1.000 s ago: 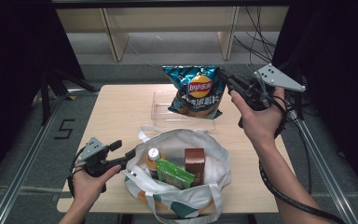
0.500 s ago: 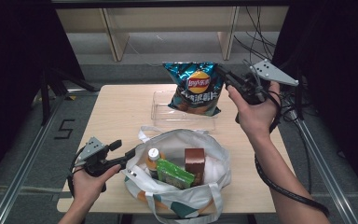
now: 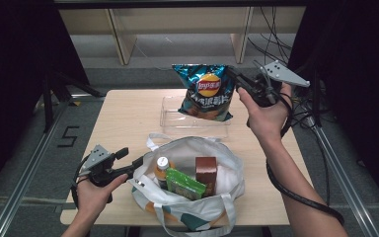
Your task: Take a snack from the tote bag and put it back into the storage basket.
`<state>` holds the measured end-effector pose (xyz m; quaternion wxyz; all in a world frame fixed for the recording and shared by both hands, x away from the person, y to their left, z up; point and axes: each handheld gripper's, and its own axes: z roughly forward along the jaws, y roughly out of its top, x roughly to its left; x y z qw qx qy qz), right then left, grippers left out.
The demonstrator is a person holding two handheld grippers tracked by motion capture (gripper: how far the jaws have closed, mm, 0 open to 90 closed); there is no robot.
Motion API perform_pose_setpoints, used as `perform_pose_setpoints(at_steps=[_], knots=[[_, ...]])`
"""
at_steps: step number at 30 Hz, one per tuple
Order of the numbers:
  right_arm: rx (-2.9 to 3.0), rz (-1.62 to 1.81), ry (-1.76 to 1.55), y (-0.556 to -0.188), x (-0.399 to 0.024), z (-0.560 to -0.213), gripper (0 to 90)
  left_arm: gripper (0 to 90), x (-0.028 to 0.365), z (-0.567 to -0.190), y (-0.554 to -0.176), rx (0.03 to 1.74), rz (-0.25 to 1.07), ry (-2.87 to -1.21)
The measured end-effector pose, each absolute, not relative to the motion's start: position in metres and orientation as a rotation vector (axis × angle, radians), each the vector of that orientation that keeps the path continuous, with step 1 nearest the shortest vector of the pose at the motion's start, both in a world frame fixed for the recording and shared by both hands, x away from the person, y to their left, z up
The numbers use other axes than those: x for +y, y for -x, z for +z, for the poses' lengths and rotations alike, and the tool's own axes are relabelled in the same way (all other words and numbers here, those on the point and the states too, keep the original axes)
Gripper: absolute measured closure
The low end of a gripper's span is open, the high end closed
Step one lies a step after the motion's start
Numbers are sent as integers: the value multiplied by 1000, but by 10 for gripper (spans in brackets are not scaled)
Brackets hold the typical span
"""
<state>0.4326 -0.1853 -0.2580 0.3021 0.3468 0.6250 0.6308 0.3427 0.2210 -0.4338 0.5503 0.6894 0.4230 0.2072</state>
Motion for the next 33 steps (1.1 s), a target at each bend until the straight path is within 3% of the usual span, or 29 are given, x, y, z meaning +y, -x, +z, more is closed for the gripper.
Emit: perform_pose_setpoints(at_steps=[33], knots=[[1651,1656,-1006,-462,-181,-270,900,307,220,-432,-341,998,501,-1627]])
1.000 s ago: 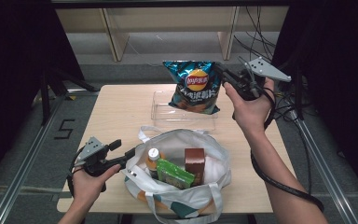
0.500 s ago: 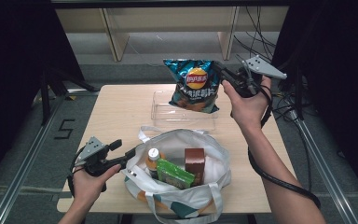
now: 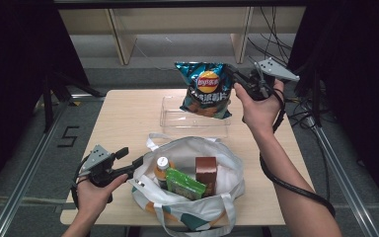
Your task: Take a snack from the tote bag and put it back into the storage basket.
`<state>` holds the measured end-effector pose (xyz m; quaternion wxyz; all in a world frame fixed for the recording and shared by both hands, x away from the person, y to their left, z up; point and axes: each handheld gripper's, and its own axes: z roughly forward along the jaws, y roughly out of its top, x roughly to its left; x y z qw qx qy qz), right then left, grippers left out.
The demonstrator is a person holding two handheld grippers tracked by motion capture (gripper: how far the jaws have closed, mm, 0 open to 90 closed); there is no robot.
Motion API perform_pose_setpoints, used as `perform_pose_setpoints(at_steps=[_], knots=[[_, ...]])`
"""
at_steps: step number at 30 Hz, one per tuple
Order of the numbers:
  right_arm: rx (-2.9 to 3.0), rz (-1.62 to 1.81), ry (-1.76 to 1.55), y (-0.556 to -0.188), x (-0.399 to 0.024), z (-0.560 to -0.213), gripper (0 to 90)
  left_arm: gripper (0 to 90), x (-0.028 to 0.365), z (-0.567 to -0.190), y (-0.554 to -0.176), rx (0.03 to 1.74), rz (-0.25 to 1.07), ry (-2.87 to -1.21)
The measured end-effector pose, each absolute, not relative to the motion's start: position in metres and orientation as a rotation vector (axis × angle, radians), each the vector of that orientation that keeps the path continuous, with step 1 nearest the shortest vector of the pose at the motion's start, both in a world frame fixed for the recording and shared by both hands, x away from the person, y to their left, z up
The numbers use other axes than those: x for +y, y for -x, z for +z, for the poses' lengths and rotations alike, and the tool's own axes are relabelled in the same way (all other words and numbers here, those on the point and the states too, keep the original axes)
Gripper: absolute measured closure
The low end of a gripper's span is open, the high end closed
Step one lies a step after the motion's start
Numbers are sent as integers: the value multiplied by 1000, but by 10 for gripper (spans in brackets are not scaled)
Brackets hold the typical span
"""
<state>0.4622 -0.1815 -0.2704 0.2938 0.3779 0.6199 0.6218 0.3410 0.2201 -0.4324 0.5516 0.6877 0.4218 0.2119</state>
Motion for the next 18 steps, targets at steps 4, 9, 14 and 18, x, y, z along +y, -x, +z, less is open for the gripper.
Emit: perform_pose_setpoints(at_steps=[4,9,14,18], knots=[[1662,1649,-998,-464,-182,-271,900,306,220,-432,-341,992,502,-1624],[1656,1646,-1020,-469,-182,-274,900,307,220,-433,-341,993,499,-1622],[1645,1647,-1040,-475,-181,-273,900,306,220,-432,-341,994,504,-1625],[1650,1635,-1035,-477,-182,-274,900,307,220,-432,-341,993,504,-1620]])
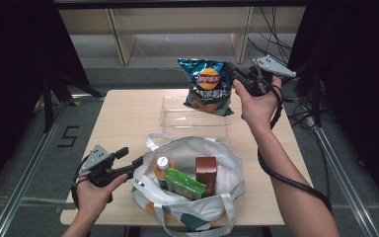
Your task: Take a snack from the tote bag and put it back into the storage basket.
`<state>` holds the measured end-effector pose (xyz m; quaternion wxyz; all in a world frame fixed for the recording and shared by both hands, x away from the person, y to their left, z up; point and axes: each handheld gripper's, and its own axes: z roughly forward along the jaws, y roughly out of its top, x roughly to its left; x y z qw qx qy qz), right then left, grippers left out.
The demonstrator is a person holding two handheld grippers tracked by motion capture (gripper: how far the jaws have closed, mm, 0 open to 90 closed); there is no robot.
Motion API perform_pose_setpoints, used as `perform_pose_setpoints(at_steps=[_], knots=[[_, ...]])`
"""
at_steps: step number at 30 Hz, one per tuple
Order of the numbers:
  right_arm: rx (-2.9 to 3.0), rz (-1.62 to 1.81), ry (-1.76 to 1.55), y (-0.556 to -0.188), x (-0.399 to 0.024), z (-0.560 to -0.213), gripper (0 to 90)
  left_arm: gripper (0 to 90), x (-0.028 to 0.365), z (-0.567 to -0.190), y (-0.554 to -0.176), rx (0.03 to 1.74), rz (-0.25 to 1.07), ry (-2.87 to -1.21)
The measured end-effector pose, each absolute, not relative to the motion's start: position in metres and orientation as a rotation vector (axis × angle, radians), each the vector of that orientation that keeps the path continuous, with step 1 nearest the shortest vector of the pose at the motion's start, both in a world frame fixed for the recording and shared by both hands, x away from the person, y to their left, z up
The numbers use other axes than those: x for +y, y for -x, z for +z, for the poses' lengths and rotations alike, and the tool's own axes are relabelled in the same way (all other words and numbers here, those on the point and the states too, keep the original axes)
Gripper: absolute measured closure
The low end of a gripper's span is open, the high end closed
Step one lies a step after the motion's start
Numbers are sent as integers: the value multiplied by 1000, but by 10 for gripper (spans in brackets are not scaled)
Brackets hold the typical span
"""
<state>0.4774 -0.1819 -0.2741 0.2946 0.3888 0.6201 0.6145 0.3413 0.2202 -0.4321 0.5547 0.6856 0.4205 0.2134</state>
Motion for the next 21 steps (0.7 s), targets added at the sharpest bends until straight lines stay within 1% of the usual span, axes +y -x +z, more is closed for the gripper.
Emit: perform_pose_setpoints(at_steps=[21], knots=[[1644,1601,-1058,-494,-181,-281,900,307,223,-431,-341,994,513,-1613]])
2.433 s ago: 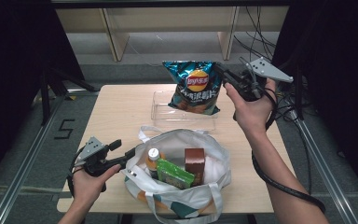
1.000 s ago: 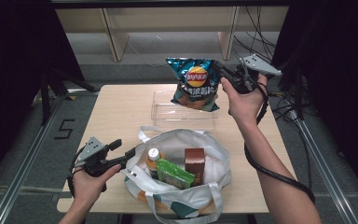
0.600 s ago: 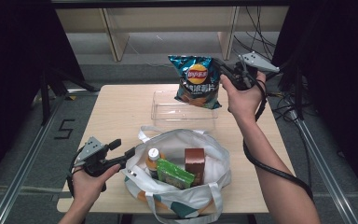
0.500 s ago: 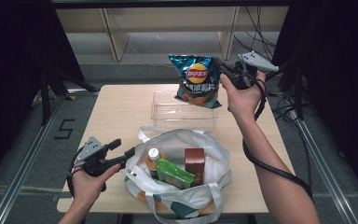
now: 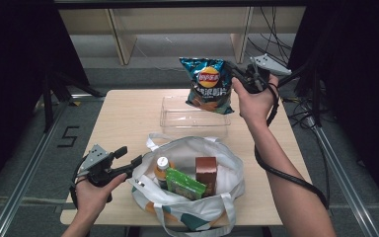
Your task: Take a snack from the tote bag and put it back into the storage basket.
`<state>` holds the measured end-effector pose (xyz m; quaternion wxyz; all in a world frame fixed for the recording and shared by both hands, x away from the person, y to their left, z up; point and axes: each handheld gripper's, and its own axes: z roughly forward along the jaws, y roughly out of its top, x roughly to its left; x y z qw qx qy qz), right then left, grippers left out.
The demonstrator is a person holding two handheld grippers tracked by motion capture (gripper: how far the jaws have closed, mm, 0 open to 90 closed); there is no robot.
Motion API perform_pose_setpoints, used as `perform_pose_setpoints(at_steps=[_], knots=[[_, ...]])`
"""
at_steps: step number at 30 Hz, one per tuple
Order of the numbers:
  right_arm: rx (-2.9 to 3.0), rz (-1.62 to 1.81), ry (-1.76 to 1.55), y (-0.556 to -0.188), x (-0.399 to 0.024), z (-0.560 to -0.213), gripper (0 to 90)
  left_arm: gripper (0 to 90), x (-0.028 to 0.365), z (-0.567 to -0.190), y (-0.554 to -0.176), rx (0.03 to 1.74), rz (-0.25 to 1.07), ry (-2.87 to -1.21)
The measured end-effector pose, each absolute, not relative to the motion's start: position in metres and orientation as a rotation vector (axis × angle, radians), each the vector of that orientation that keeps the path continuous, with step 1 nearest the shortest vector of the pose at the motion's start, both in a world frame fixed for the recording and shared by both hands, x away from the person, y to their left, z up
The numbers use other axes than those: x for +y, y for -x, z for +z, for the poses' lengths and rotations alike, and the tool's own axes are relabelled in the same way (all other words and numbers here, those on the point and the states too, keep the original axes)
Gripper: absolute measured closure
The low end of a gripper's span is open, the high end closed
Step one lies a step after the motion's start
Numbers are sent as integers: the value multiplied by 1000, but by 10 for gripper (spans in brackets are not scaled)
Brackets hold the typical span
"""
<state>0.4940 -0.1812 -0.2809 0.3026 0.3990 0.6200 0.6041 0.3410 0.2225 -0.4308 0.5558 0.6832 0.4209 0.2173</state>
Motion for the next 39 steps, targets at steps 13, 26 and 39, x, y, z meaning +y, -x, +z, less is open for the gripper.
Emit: perform_pose_setpoints(at_steps=[13,26,39], knots=[[1642,1601,-1085,-502,-179,-284,900,307,221,-431,-340,1009,490,-1600],[1637,1595,-1105,-509,-179,-287,900,306,222,-431,-341,1002,507,-1613],[1641,1591,-1110,-516,-178,-292,900,306,222,-431,-341,1002,507,-1613]])
